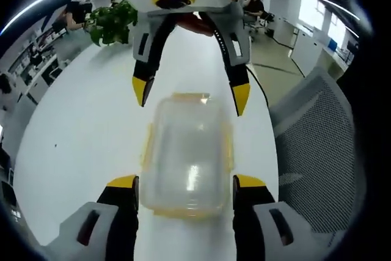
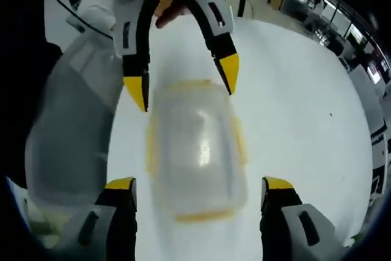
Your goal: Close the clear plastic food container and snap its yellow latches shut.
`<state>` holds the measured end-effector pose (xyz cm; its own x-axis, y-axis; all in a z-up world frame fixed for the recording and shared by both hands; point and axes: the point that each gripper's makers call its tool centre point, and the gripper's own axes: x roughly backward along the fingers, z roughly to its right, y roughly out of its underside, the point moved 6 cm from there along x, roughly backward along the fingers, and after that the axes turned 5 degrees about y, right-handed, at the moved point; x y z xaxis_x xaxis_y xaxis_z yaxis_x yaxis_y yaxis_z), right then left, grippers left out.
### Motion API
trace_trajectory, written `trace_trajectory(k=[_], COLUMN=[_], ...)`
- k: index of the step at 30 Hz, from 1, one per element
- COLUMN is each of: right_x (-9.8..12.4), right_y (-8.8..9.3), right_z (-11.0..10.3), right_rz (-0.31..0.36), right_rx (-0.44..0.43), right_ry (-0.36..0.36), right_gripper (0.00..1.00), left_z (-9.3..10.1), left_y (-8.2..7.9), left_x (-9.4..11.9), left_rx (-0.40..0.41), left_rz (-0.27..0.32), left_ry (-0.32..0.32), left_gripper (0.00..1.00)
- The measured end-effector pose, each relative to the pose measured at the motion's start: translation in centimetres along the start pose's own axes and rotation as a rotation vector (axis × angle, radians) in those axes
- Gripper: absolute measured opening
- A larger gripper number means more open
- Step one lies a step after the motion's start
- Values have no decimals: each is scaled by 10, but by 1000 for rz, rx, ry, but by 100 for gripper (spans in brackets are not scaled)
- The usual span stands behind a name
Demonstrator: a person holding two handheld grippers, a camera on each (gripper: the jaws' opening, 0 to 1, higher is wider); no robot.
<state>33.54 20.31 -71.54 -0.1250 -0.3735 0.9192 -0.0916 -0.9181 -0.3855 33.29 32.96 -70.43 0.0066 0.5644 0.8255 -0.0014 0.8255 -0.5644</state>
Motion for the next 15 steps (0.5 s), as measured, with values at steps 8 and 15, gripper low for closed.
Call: trace_trajectory(k=[8,15], right_x=[-10,-17], right_y=[6,9], right_z=[-1,-2], right_rz=[-13,-12], right_rx=[43,65], right_ry=[-13,-7], right_gripper=[84,84], left_z=[-6,-5], left_y=[5,3], left_x=[-13,-20], left_rx=[-19,-27], left_rz=[-92,-127], left_ry=[25,37], left_gripper=[70,75])
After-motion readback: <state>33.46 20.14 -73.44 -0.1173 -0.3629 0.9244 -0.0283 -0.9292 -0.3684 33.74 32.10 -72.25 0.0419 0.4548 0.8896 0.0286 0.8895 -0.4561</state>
